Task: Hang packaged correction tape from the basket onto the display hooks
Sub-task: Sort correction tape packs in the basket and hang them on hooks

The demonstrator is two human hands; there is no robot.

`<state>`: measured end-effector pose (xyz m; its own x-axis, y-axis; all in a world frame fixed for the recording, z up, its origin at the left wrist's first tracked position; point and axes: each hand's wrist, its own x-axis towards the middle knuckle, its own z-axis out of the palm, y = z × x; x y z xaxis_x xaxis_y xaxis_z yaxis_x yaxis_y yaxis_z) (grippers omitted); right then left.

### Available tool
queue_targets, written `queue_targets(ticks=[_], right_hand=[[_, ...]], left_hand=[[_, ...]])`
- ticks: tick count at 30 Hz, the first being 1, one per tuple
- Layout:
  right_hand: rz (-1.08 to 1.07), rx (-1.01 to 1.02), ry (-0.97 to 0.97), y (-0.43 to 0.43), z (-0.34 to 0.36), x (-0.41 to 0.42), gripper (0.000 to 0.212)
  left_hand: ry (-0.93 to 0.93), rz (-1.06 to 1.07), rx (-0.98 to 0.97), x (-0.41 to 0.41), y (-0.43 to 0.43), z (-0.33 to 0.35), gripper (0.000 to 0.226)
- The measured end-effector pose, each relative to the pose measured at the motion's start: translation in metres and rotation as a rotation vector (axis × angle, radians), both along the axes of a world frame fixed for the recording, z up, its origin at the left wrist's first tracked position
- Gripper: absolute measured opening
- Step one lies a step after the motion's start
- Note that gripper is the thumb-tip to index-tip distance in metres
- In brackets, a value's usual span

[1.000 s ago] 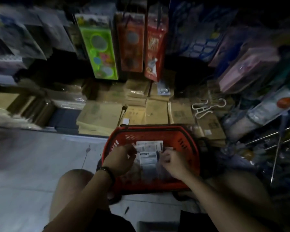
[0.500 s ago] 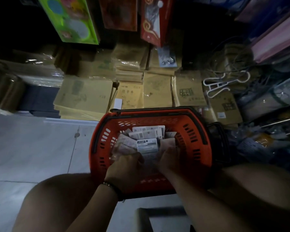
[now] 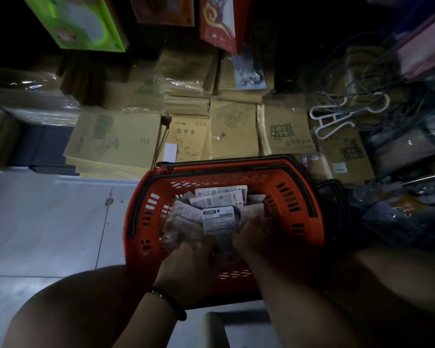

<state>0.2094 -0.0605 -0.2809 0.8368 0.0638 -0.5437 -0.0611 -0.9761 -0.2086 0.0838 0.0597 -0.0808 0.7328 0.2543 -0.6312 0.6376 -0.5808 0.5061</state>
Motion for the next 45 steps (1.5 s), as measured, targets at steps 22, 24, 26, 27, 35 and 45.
queue_targets(ticks=[22, 24, 26, 27, 35, 45], right_hand=[[-0.418, 1.24, -0.09, -0.024, 0.201, -0.034, 0.044], [-0.468, 1.348, 0.012, -0.026, 0.211, -0.044, 0.043], [-0.428, 1.37, 0.074, -0.03, 0.22, -0.054, 0.044], [-0.397, 1.355, 0.091, -0.032, 0.224, -0.058, 0.048], [-0.029, 1.052, -0.212, -0.049, 0.26, -0.079, 0.099], [0.493, 0.845, -0.708, -0.063, 0.358, -0.069, 0.07]], left_hand=[[0.004, 0.612, -0.652, -0.001, -0.005, 0.038, 0.065], [-0.088, 0.801, -0.972, -0.001, -0.016, 0.062, 0.057], [-0.237, 0.893, -1.166, -0.002, -0.025, 0.074, 0.053], [-0.306, 0.928, -1.219, -0.004, -0.029, 0.077, 0.05], [-0.612, 0.904, -1.047, -0.032, -0.031, 0.101, 0.038], [-0.762, 0.779, -0.789, -0.039, -0.046, 0.167, 0.053]])
